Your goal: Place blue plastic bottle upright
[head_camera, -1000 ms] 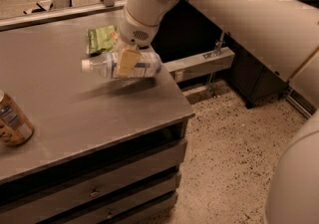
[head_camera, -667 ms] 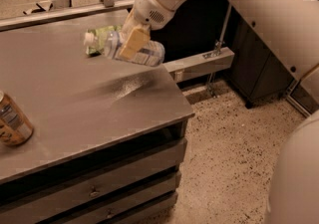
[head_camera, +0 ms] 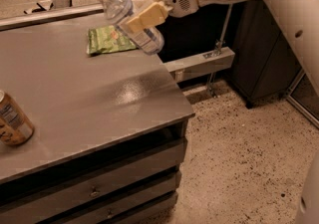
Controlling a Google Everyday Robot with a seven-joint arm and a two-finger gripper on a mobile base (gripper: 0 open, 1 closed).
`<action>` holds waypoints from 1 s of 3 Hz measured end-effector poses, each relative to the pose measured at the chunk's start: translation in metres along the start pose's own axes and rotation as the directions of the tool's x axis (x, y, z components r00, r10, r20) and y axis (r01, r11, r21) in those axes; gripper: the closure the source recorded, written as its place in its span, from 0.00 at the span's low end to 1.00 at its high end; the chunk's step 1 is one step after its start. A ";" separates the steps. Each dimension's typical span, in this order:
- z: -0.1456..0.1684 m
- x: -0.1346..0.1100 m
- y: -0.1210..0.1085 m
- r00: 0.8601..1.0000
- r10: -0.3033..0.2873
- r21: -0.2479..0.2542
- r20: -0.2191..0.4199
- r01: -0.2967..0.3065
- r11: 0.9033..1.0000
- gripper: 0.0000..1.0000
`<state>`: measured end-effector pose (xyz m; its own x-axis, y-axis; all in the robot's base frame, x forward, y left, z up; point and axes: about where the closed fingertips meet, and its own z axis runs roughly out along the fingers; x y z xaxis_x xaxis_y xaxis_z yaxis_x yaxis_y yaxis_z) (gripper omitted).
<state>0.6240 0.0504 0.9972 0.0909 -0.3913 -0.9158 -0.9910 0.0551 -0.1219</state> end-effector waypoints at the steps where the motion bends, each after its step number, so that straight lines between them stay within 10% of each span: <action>1: -0.005 -0.016 0.006 0.978 0.044 -0.009 0.203 -0.043 0.999 1.00; 3: 0.002 -0.017 0.018 0.887 0.100 -0.033 0.450 -0.096 0.995 1.00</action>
Offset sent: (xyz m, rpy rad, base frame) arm -0.0228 0.0024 0.0241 0.5822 0.1005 0.0243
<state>0.6045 0.0604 1.0098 0.0253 0.0715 -0.9971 -0.9979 0.0615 -0.0209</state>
